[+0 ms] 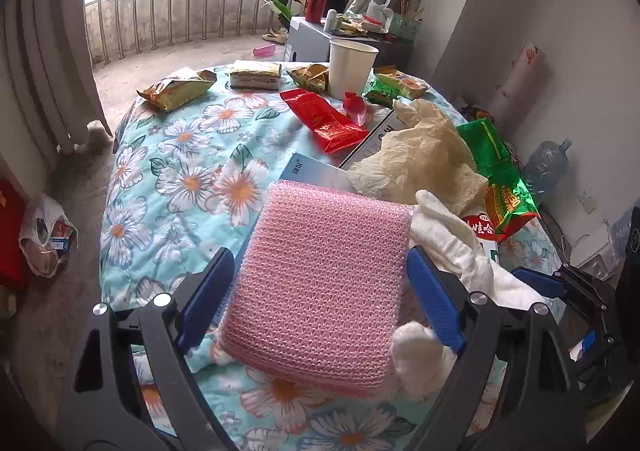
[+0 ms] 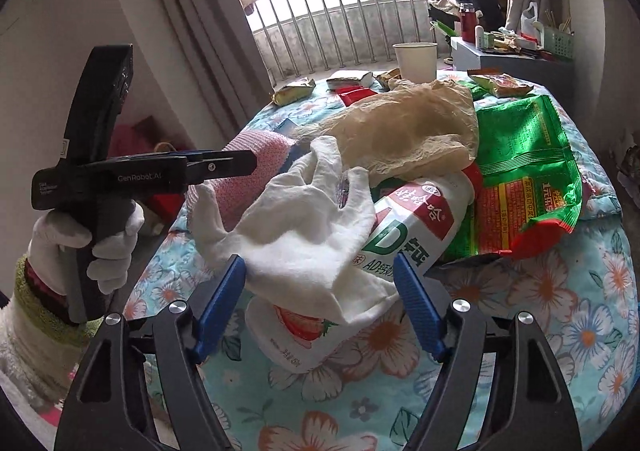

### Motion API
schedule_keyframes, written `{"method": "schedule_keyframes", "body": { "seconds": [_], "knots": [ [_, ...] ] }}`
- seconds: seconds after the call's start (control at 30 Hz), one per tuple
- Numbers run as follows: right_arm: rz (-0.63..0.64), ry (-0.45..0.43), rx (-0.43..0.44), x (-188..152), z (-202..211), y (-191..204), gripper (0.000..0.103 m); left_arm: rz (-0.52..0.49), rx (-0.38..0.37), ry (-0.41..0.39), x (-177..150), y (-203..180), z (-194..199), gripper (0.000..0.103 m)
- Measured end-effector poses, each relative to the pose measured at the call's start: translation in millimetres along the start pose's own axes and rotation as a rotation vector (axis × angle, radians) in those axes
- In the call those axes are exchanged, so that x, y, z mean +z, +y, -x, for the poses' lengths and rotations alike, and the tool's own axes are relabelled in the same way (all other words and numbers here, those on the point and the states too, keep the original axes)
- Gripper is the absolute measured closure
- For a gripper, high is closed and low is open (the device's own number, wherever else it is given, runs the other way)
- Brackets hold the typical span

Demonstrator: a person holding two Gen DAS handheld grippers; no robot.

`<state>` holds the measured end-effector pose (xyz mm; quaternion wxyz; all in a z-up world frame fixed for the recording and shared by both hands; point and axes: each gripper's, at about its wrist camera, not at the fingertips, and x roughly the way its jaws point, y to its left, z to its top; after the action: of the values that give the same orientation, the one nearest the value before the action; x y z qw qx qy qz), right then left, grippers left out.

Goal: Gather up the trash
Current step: 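Grasp the pink knitted pad with the left gripper while the right gripper grasps the white glove, then carry the pink pad and white glove to the wastebasket and release both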

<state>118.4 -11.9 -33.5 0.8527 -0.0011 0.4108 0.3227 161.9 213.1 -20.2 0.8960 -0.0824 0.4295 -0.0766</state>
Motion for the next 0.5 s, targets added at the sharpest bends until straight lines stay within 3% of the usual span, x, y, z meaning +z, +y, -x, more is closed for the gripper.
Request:
{"method": "schedule_keyframes", "body": {
  "seconds": [0.5],
  "knots": [
    [-0.007, -0.009, 0.044, 1.0, 7.2, 5.3, 0.06, 0.073, -0.021, -0.019, -1.7, 9.6, 0.2, 0.025]
  ]
}}
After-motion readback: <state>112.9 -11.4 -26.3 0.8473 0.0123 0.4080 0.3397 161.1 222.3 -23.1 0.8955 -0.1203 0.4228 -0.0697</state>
